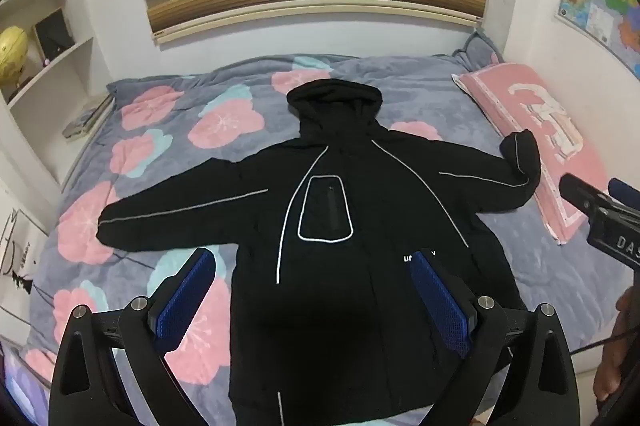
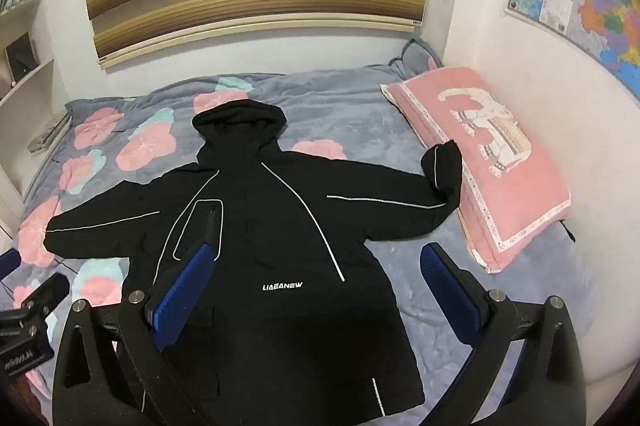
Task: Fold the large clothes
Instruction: 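Move both grippers open over the black jacket toward its sleeves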
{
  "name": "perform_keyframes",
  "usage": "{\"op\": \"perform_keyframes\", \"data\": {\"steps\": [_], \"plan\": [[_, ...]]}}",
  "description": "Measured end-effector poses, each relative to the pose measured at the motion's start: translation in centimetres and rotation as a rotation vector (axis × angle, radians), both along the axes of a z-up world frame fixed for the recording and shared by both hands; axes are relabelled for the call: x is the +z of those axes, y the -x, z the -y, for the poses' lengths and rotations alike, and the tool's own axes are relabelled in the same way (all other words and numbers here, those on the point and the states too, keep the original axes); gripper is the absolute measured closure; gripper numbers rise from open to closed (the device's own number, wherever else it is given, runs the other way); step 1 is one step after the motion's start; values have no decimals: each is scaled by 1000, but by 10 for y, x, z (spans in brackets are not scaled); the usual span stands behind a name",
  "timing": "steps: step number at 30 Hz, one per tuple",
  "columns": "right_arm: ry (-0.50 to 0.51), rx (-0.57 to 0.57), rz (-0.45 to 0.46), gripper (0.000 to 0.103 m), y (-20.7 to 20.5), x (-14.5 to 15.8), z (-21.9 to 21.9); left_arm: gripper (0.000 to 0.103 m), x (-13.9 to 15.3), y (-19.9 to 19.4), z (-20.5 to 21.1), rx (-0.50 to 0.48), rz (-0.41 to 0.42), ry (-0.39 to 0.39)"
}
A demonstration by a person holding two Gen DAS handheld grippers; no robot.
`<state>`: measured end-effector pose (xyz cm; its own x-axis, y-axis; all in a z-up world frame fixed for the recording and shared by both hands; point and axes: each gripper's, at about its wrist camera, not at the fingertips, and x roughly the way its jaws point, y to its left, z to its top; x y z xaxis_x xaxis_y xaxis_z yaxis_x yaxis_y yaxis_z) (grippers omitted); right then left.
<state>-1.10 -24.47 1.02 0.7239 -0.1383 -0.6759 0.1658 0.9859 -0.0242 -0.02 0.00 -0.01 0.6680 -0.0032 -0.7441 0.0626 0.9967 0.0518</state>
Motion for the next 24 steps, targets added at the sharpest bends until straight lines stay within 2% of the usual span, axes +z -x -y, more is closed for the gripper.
{"op": "perform_keyframes", "data": {"steps": [6,8,10,19,24], "plan": [[20,-43,45,0,1,3,-9,5,3,21,4,-19,39,37],[-19,-18,42,0,-1,5,-12,5,3,23,5,-29,21,38],[-29,-14,32,0,-4,8,-17,5,4,16,2,-42,-2,42],[-35,-13,18,0,-7,3,-20,5,3,7,13,-126,-8,91],[-41,-16,11,0,-15,3,-20,5,1,1,18,-142,-2,74]]}}
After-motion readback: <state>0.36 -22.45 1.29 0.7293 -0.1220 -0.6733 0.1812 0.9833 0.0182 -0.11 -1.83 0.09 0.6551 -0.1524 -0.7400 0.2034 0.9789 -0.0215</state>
